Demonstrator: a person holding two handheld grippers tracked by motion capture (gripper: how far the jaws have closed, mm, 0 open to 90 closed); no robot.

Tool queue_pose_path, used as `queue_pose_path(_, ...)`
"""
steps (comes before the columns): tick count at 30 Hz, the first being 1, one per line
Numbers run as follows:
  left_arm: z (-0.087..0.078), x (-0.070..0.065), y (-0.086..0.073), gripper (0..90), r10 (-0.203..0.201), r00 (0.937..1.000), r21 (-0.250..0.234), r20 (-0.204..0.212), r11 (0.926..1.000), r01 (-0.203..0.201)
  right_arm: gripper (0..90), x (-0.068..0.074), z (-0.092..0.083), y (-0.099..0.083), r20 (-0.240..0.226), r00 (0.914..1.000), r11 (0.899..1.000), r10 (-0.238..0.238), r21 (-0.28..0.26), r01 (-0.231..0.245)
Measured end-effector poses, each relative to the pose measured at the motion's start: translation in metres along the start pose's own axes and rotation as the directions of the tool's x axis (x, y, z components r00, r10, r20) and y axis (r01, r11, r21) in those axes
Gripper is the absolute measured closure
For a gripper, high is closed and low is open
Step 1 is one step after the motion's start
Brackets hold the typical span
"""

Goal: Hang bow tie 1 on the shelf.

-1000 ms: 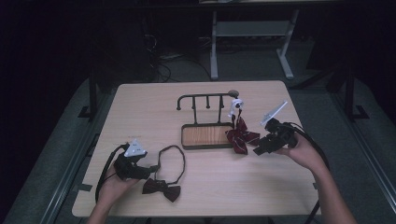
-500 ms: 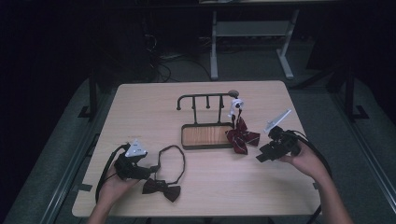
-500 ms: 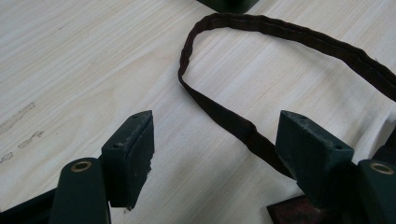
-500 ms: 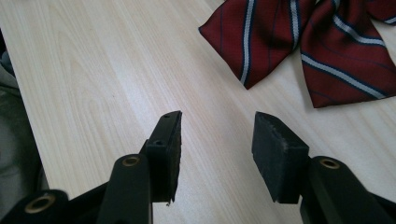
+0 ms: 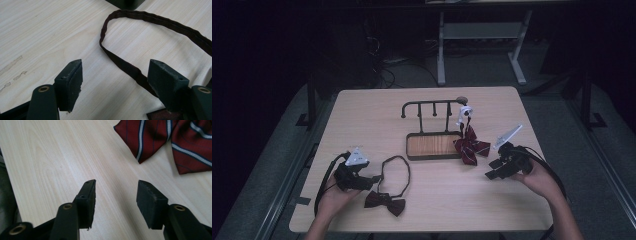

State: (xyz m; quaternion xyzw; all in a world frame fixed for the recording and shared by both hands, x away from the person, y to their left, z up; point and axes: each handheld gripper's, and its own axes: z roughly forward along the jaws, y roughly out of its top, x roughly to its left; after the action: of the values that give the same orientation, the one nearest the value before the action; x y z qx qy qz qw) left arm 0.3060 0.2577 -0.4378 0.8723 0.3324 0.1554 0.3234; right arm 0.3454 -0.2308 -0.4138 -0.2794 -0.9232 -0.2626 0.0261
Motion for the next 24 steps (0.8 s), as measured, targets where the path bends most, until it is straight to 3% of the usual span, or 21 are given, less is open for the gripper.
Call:
queue_pose_path(5, 0.001, -0.002, 0.003, 30.0, 0.007, 1.0000, 0.004, 0.003, 1.0000, -0.007, 47.9, 0.004, 0.007, -0.005, -0.001, 1.0000, 1.000, 0.007, -0.026, -0.007)
queue_pose_path(8, 0.003, -0.003, 0.008, 30.4, 0.019, 0.9998, 0.009, 0.004, 0.9998, -0.019, 46.8, 0.006, 0.010, -0.006, 0.012, 0.9999, 1.000, 0.005, -0.010, -0.004)
queue_pose_path(11, 0.003, -0.005, 0.015, 32.0, 0.037, 0.9993, 0.016, -0.003, 0.9992, -0.037, 46.4, 0.008, 0.012, -0.008, -0.008, 0.9999, 0.999, 0.011, -0.040, -0.011)
queue_pose_path(24, 0.004, 0.008, 0.033, 50.2, 0.042, 0.9991, 0.052, 0.010, 0.9978, -0.042, 38.5, 0.014, 0.016, -0.013, 0.022, 0.9996, 0.999, 0.016, -0.034, -0.015)
